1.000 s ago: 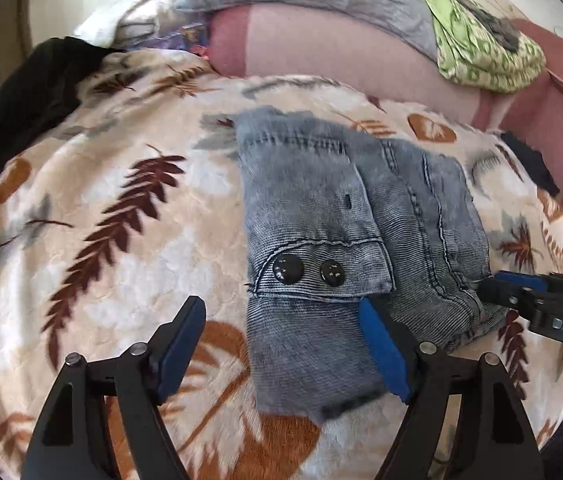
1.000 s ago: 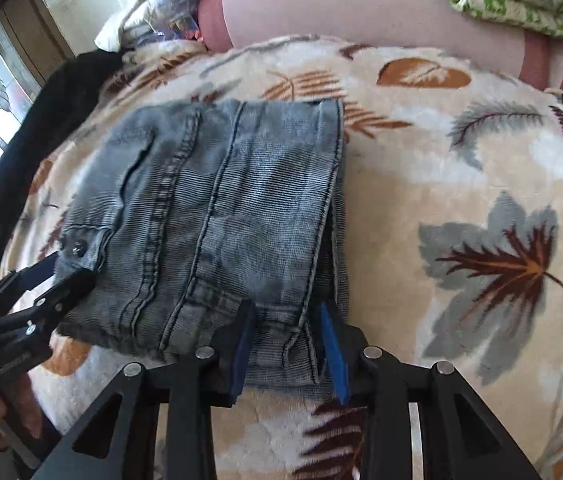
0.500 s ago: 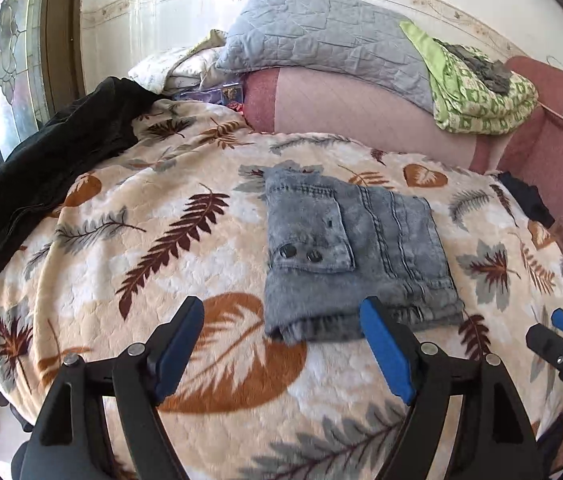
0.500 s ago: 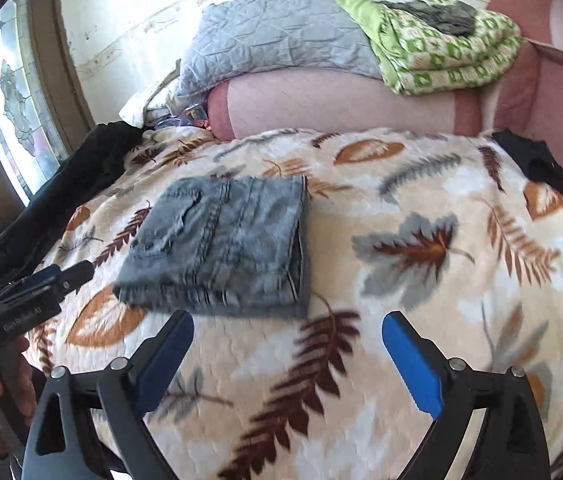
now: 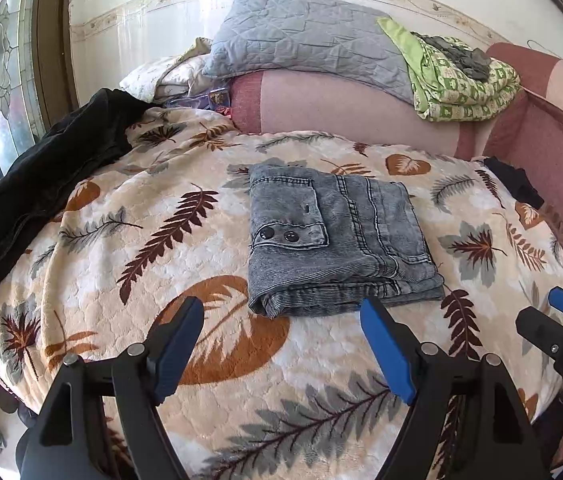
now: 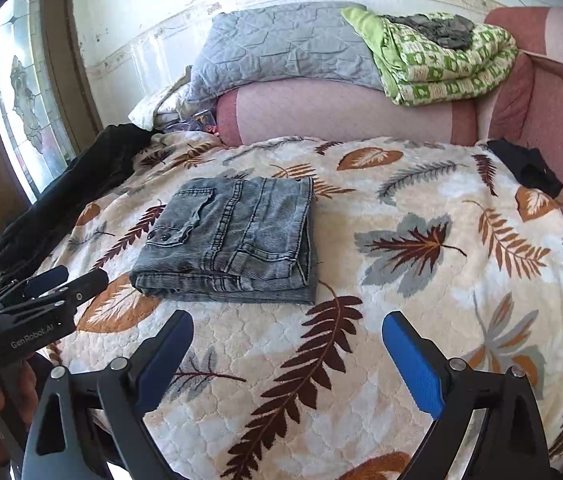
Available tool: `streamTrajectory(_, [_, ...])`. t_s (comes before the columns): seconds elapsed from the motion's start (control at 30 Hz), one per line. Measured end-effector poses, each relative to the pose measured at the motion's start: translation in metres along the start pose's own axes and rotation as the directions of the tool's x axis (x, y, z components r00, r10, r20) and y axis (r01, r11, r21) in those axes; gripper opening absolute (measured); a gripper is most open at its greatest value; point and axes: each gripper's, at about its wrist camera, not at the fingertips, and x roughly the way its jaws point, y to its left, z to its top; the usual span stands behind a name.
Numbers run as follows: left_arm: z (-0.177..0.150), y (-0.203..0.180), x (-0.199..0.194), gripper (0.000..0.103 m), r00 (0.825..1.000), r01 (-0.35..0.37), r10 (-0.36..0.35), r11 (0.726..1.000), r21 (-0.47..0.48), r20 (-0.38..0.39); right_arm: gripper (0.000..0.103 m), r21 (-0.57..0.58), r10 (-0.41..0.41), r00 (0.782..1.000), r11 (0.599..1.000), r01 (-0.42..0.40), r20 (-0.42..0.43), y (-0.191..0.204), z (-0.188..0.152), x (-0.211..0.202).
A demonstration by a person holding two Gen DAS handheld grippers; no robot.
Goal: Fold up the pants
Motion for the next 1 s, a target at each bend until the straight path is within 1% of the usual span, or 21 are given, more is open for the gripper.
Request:
streamTrajectory(0.23, [0.000, 0.005, -0.001, 0.081, 1.000, -0.017, 0.017, 1.000, -0.004, 0.013, 0.097, -0.026, -0.009, 1.000, 1.000, 0.009, -0.011, 0.007, -0.001, 0.006])
streamTrajectory(0.37, [0.003, 0.009, 0.000, 0.081, 1.000, -0.015, 0.015, 1.000, -0.009, 0.006, 0.097, -0.035, -0.006, 1.000, 0.999, 0.006, -0.016, 0.011, 0.002, 0.009])
streamTrajectory(0.47, [0.007, 0.008, -0.003, 0.081, 1.000, -0.024, 0.024, 1.000, -0.003, 0.015, 0.097, -0.049, -0.004, 1.000, 0.999, 0.004, -0.012, 0.015, 0.006, 0.009])
streamTrajectory(0.6, [0.013, 0.004, -0.005, 0.081, 0.999, 0.037, -0.037, 0.999, -0.004, 0.018, 0.097, -0.066, -0.014, 1.000, 0.998, 0.013, -0.013, 0.015, 0.008, 0.010])
streamTrajectory(0.67, [0.015, 0.003, -0.003, 0.082, 0.999, 0.043, -0.043, 0.999, -0.014, 0.011, 0.097, -0.064, -0.017, 1.000, 0.998, 0.015, -0.016, 0.014, 0.008, 0.010])
streamTrajectory(0.7, [0.016, 0.003, -0.001, 0.083, 0.999, 0.039, -0.039, 0.999, -0.020, 0.007, 0.097, -0.064, -0.018, 1.000, 0.998, 0.017, -0.018, 0.013, 0.009, 0.010])
streamTrajectory(0.73, [0.017, 0.003, 0.000, 0.087, 0.999, 0.035, -0.035, 0.999, -0.025, 0.004, 0.097, -0.064, -0.018, 1.000, 0.998, 0.017, -0.018, 0.012, 0.009, 0.010])
streamTrajectory(0.8, [0.018, 0.003, 0.001, 0.091, 0.999, 0.040, -0.040, 0.999, -0.035, 0.007, 0.097, -0.068, -0.022, 1.000, 0.998, 0.020, -0.020, 0.011, 0.010, 0.010])
streamTrajectory(0.93, [0.020, 0.001, 0.001, 0.096, 0.998, 0.067, -0.067, 0.997, -0.031, 0.017, 0.097, -0.071, -0.021, 1.000, 0.997, 0.020, -0.023, 0.012, 0.011, 0.012])
streamTrajectory(1.0, [0.022, 0.002, 0.002, 0.097, 0.997, 0.068, -0.067, 0.997, -0.034, 0.026, 0.097, -0.073, -0.017, 1.000, 0.997, 0.015, -0.025, 0.013, 0.012, 0.014])
